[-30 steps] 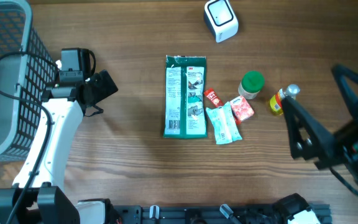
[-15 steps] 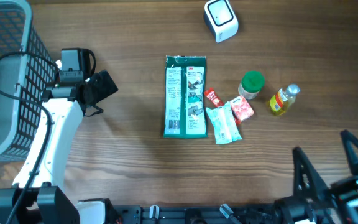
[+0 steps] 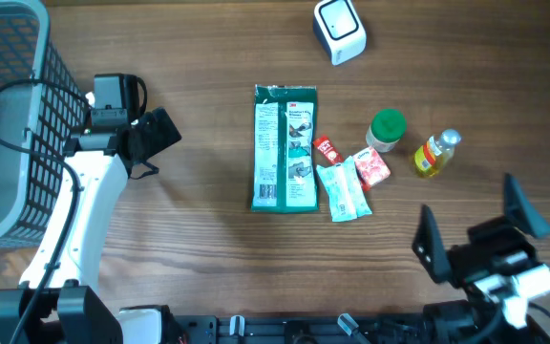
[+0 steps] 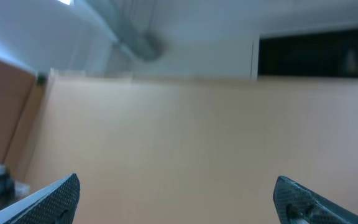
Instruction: Scan the item barcode
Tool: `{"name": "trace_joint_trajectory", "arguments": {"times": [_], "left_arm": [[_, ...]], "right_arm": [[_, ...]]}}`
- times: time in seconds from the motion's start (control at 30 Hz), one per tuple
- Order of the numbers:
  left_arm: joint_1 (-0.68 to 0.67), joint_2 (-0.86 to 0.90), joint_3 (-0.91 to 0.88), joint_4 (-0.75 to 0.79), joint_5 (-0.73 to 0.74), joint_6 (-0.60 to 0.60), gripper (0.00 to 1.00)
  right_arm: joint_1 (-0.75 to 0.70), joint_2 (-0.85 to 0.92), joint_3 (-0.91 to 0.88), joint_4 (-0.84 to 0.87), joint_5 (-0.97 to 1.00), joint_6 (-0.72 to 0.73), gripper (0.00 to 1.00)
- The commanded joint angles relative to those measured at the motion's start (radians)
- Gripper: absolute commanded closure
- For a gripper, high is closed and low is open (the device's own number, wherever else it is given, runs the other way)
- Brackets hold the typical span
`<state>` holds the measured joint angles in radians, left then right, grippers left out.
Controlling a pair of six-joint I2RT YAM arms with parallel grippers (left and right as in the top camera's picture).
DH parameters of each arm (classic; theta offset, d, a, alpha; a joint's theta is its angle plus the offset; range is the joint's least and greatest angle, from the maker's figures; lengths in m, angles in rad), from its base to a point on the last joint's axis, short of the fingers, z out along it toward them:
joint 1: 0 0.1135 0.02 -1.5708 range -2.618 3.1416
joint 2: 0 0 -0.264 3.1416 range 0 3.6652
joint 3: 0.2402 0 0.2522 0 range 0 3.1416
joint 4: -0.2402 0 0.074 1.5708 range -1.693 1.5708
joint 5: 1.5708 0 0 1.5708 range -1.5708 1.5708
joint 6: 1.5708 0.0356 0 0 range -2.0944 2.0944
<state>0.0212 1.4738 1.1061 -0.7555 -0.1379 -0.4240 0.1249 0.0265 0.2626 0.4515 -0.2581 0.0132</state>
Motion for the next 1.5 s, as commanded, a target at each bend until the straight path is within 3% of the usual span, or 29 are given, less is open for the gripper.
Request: {"name": "trace_joint_trajectory", "arguments": {"times": [0.0,0.23,0.5,0.77,1.47], "left_arm": [[0.006,0.006,0.007,0.003,-0.013,0.005,0.00],[0.006,0.006,0.007,0.003,-0.013,0.005,0.00],[0.006,0.006,0.007,0.003,-0.013,0.005,0.00],[0.006,0.006,0.007,0.003,-0.013,0.005,0.00],[0.006,0.006,0.007,0.003,-0.013,0.005,0.00]], "right_arm": [[-0.005,-0.023,-0.095,0.004,0.008,-0.008,0.00],[-0.005,-0.023,-0.258,-0.077,0.052,0.086,0.00],[-0.005,-0.023,-0.257,-0.449,0.158,0.090,0.00],[-0.005,-0.023,-0.257,-0.446,0.153,-0.041,0.00],[-0.005,-0.023,-0.257,-0.446,0.154,-0.039,0.00]]}}
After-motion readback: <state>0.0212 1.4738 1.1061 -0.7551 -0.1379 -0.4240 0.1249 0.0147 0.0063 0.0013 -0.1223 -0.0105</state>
